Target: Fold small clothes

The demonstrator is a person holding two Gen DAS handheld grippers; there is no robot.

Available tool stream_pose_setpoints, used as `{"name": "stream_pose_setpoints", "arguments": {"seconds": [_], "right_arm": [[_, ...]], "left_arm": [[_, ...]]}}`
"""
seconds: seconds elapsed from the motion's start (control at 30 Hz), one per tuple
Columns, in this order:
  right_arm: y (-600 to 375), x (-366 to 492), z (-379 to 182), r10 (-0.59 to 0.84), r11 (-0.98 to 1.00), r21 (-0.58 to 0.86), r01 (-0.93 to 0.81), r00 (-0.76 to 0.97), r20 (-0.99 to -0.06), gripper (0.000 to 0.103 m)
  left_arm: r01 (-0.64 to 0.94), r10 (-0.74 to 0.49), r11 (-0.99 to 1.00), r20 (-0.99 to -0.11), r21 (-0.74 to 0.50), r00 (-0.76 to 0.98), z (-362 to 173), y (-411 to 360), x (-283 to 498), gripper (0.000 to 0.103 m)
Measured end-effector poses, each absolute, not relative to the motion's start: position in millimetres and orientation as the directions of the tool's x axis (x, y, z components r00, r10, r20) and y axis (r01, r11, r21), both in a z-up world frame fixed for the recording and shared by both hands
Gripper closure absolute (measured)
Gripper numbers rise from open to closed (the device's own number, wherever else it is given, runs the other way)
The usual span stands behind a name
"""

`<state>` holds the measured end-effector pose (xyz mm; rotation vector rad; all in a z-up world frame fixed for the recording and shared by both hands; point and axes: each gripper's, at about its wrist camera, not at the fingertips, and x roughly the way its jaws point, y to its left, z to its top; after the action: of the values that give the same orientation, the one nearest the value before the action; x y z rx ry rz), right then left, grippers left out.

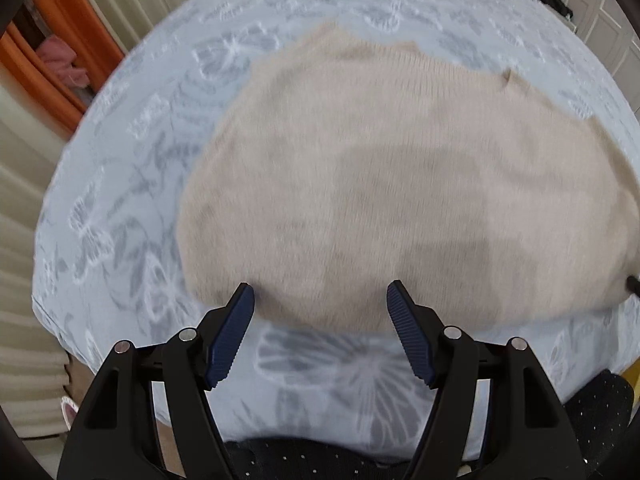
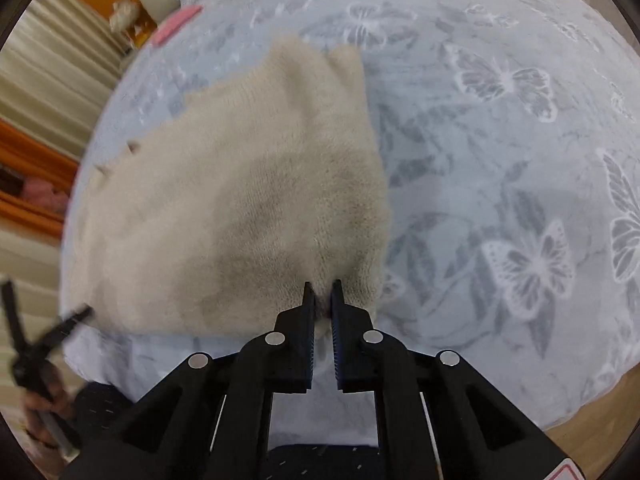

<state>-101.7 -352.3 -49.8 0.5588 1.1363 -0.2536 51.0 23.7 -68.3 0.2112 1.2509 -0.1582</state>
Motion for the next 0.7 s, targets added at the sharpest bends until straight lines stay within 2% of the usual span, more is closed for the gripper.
{"name": "stream_pose_setpoints", "arguments": {"seconds": [0.07, 0.2, 0.37, 0.43, 0.53, 0.63, 0.7], "right_arm": [[-353, -111, -46, 0.071, 0.848, 0.270, 0.456, 0.407, -0.911, 0.097], [-357, -109, -87, 0.103, 0.850, 0.240, 0.469, 0.300, -0.948, 0.096], [-360, -120, -28, 0.043, 0.820, 0.296, 0.489, 0.463, -0.885, 0.087], [-359, -111, -10, 0.022, 0.838, 0.292, 0.462, 0.505, -0.863, 0.090], [-352, -78, 2, 0.032, 0.866, 0.301, 0.399, 0.557, -0.830, 0.096], [-350, -50, -21, 0.030, 0.885, 0.270, 0.379, 0.533, -0.846, 0.097], [-359, -26, -67, -0.032, 0.882, 0.159, 0.443, 0.394, -0.919, 0.102]], "left_arm": [[0.218, 0.001, 0.974, -0.959, 0.065, 0.282, -72, 28, 52, 0.038], [0.188, 0.018, 0.980, -0.976, 0.060, 0.216, -85, 30, 57, 0.037], [0.195, -0.010, 0.980, -0.956, 0.050, 0.293, -54, 33, 44, 0.038], [0.204, -0.092, 0.979, -0.934, -0.021, 0.346, -29, 33, 41, 0.037], [0.213, -0.146, 0.975, -0.901, -0.062, 0.408, -8, 21, 56, 0.031], [0.207, -0.083, 0.978, -0.893, 0.011, 0.442, -21, 2, 83, 0.031], [0.207, -0.033, 0.977, -0.908, 0.059, 0.418, -45, -6, 99, 0.031]]}}
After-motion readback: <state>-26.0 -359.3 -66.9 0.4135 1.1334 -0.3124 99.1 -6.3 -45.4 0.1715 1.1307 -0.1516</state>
